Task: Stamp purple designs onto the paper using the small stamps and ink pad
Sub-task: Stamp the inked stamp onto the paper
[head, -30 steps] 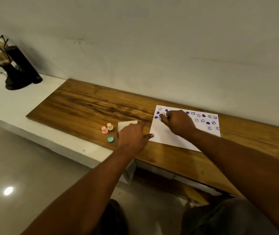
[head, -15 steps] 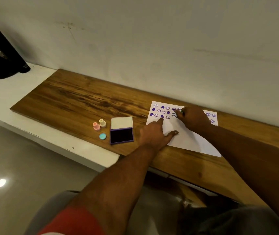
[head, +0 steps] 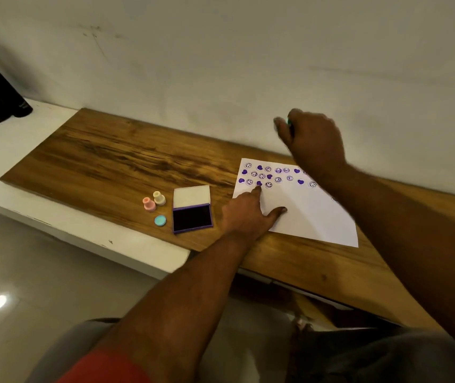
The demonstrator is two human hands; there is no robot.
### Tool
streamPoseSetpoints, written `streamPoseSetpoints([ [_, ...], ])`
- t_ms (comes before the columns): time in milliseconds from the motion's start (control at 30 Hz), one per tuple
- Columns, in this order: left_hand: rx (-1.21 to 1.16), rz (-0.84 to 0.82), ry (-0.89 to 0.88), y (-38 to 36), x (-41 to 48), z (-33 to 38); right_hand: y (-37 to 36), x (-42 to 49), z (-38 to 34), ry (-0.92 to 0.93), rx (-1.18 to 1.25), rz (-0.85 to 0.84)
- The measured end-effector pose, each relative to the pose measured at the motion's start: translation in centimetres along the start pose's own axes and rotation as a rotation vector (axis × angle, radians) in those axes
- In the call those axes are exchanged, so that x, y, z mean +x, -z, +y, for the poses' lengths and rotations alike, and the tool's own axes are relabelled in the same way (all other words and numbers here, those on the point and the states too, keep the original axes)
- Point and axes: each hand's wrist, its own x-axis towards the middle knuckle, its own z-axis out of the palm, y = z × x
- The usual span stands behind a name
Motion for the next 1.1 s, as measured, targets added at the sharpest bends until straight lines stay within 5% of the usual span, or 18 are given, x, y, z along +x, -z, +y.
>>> streamPoseSetpoints([
  [100,-0.014,0.03,-0.001,-0.1,-0.1,-0.2,-4.8,-6.3,0.7,-0.098,-0.071,-0.411],
  [167,-0.037,0.035,-0.01,-0.3,-0.1,-0.4,-7.1,-8.6,0.8,-0.153,-0.136,-0.538],
  [867,0.013,-0.006,0.002,1.2,-0.5,0.5,-6.2,-6.8,0.2,-0.012,-0.335,-0.719],
  [1033,-0.065,-0.095,0.003,1.8,-0.1,0.3,-5.6,-6.1,1.8,-0.198,0.016,-0.779],
  [1100,-0.14,-0.113,-0.001,2.4,0.0,0.0,-5.1,-6.5,2.3,-0.39,0.223,-0.591],
])
